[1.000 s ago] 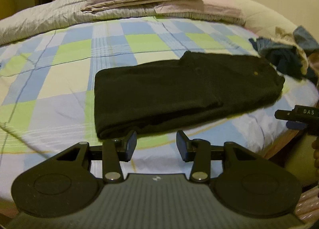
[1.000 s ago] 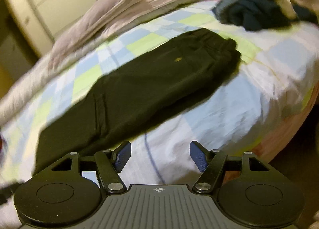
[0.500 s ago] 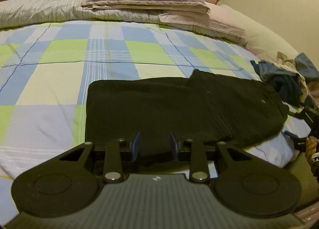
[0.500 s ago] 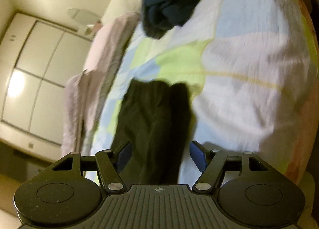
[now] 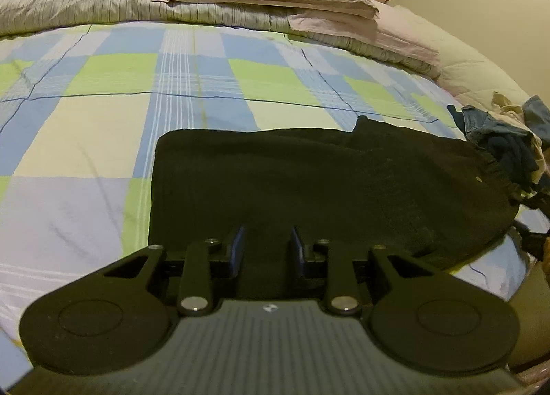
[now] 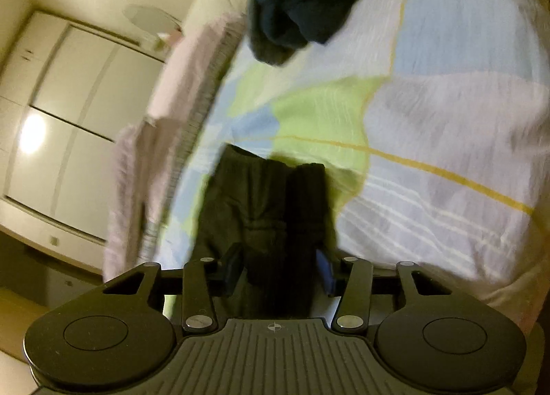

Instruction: Fold clothes

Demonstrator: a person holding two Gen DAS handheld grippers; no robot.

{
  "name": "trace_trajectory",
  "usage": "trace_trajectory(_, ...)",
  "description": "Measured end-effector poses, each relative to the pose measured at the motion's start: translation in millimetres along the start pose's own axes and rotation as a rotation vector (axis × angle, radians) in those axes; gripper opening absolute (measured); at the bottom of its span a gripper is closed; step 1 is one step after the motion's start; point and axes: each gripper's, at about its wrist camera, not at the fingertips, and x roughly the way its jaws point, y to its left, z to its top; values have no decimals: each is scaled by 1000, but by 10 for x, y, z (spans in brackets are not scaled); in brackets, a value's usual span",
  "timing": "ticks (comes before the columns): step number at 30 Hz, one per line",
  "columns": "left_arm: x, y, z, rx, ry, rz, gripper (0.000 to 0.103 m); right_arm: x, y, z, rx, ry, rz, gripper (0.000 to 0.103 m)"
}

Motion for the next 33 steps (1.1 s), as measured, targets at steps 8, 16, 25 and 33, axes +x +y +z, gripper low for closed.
trace_trajectory(8,38,18,-16,-3,-8,-1,23,108,-144,-2,55,49,21,49)
trace_trajectory(16,56,38,-9,-10,-9,-7,23,116,-53,-60,27,25,83,49)
trace_trajectory(25,160,55,-3,14,14,-10,24,226,177,-139,-114,34,-94,23)
trace_trajectory(33,-149,399,-27,-108,-45,-4,22,255,1491,-809,-785,-138,-405,17)
